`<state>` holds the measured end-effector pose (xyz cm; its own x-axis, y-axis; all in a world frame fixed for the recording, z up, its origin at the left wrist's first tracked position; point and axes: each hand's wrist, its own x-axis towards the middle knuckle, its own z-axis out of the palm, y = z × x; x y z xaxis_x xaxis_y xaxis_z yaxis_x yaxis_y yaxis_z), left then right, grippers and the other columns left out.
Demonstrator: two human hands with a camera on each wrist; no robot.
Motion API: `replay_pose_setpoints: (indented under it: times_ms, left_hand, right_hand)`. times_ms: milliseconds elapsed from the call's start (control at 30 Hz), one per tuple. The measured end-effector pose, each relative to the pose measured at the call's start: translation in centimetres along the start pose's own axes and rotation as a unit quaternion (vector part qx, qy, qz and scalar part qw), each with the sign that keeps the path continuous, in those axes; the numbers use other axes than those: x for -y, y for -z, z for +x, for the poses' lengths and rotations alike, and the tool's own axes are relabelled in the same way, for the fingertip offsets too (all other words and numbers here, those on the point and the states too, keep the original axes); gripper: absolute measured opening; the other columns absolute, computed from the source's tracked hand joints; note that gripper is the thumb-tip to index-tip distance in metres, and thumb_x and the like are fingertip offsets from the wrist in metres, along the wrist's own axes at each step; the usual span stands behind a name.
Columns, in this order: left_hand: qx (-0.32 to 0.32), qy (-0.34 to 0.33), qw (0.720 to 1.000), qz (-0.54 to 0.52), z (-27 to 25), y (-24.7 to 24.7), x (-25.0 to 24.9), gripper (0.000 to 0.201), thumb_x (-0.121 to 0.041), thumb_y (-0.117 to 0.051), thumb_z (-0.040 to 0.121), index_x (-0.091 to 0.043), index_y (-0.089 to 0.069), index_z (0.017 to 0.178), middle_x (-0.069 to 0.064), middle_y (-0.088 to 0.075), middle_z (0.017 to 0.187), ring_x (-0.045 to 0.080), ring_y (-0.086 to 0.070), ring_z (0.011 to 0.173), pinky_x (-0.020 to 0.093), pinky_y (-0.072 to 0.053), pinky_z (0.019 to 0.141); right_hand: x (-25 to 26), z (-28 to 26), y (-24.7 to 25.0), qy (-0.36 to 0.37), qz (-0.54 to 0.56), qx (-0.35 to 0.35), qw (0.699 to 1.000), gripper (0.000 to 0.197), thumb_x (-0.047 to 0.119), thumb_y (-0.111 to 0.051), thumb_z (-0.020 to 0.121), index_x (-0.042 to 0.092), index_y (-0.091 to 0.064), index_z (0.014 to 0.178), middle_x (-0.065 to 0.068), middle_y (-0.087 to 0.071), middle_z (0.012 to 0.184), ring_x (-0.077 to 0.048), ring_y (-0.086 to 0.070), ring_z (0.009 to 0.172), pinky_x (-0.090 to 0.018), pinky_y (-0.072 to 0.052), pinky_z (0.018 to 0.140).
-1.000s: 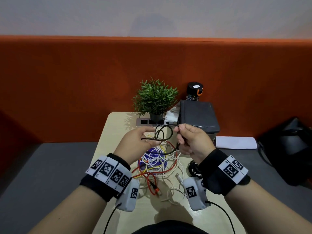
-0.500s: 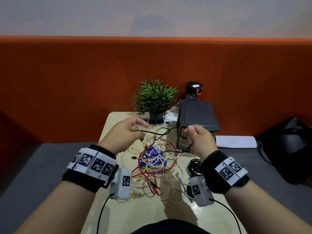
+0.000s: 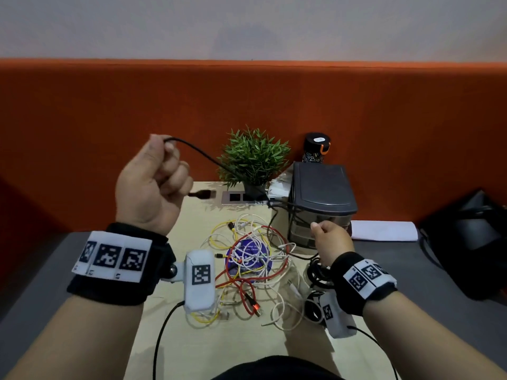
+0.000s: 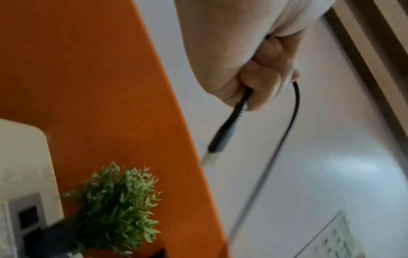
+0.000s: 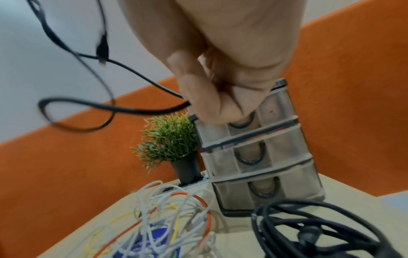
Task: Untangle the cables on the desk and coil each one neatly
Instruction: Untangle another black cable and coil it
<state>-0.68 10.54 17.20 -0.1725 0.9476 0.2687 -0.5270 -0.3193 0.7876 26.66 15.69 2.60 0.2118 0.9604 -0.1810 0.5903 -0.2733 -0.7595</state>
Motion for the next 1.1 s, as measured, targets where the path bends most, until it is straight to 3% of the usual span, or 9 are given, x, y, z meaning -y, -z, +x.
replay_pose_setpoints:
  times_ms: [133,267,367,533,633,767,867,1000,1100]
  left_hand:
    - [-0.018,-0.011,0.996,0.082,0.2,-0.2,0.7,0.028,-0.027,-0.041,0.097,-0.018,-0.053,0.074,-0.008,-0.028,0.050,0.007,-0.019,0.040,0.022,-0.015,0.042]
    - [0.036,0.036,0.972,0.231,-0.3,-0.4,2.8,0.028,-0.026,-0.042,0.098,-0.014,-0.053,0.075,-0.011,-0.029,0.045,0.008,-0.021,0.038,0.016,-0.020,0.041]
    - [0.045,0.079,0.953,0.289,-1.0,-1.0,3.8,0.032,-0.021,-0.037,0.101,-0.012,-0.052,0.074,-0.010,-0.029,0.044,0.008,-0.022,0.037,0.015,-0.024,0.039]
    - [0.044,0.107,0.949,0.292,-1.5,-2.0,4.8,0.032,-0.019,-0.035,0.102,-0.010,-0.050,0.075,-0.006,-0.026,0.044,0.007,-0.021,0.035,0.014,-0.023,0.038]
    - [0.066,0.140,0.961,0.227,-1.6,-2.6,5.0,0.028,-0.020,-0.033,0.102,-0.007,-0.048,0.082,-0.003,-0.027,0.045,0.009,-0.020,0.036,0.014,-0.020,0.041]
    - [0.116,0.179,0.962,0.170,-2.0,-3.1,4.6,0.030,-0.019,-0.033,0.101,-0.004,-0.053,0.084,-0.004,-0.023,0.046,0.008,-0.015,0.037,0.017,-0.012,0.042]
    - [0.148,0.209,0.955,0.150,-2.6,-3.6,4.0,0.031,-0.021,-0.040,0.094,-0.001,-0.064,0.094,-0.004,-0.020,0.047,0.007,-0.015,0.036,0.015,-0.012,0.042]
    - [0.160,0.206,0.962,0.085,-2.5,-4.5,3.8,0.037,-0.022,-0.040,0.091,0.002,-0.061,0.108,-0.003,-0.024,0.048,0.008,-0.017,0.039,0.022,-0.011,0.043]
    - [0.147,0.174,0.971,0.074,-2.3,-4.5,3.9,0.033,-0.020,-0.041,0.089,0.000,-0.060,0.106,0.002,-0.046,0.054,0.012,-0.036,0.043,0.022,-0.030,0.042]
  right_hand:
    - [-0.6,0.4,-0.2,-0.020,-0.029,0.007,0.999,0.033,0.031,-0.042,0.098,0.006,-0.061,0.090,-0.011,-0.059,0.075,-0.029,-0.056,0.069,-0.036,-0.049,0.068]
    - [0.6,-0.9,-0.7,-0.028,0.145,0.083,0.986,0.020,0.022,-0.045,0.099,0.012,-0.061,0.105,-0.012,-0.063,0.089,-0.023,-0.057,0.049,-0.038,-0.054,0.059]
    - [2.2,-2.1,-0.4,0.003,0.220,0.111,0.969,0.037,0.017,-0.044,0.100,0.021,-0.044,0.137,-0.006,-0.054,0.120,-0.020,-0.065,0.062,-0.040,-0.055,0.071]
    - [6.0,-4.4,1.0,0.160,0.228,0.142,0.950,0.029,0.026,-0.048,0.098,0.030,-0.057,0.125,0.002,-0.064,0.122,-0.007,-0.066,0.096,-0.021,-0.050,0.084]
    - [7.8,-5.4,0.4,0.236,0.216,0.206,0.925,0.036,0.018,-0.056,0.094,0.039,-0.056,0.124,0.009,-0.067,0.116,-0.003,-0.061,0.108,-0.022,-0.047,0.095]
    - [9.0,-5.7,-0.1,0.262,0.252,0.139,0.921,0.036,0.009,-0.049,0.096,0.039,-0.068,0.099,-0.004,-0.068,0.081,-0.014,-0.063,0.080,-0.042,-0.050,0.085]
    - [9.6,-5.4,0.3,0.252,0.329,0.132,0.901,0.028,0.011,-0.043,0.100,0.024,-0.068,0.104,-0.022,-0.062,0.078,-0.017,-0.056,0.069,-0.041,-0.052,0.074]
    - [9.6,-5.9,-0.6,0.270,0.284,0.178,0.903,0.029,0.019,-0.038,0.102,0.036,-0.060,0.097,-0.001,-0.052,0.061,-0.017,-0.047,0.048,-0.032,-0.040,0.048]
    - [9.0,-6.5,-1.1,0.291,0.167,0.194,0.922,0.031,0.024,-0.037,0.102,0.049,-0.052,0.090,0.002,-0.048,0.061,-0.006,-0.042,0.046,-0.025,-0.034,0.046]
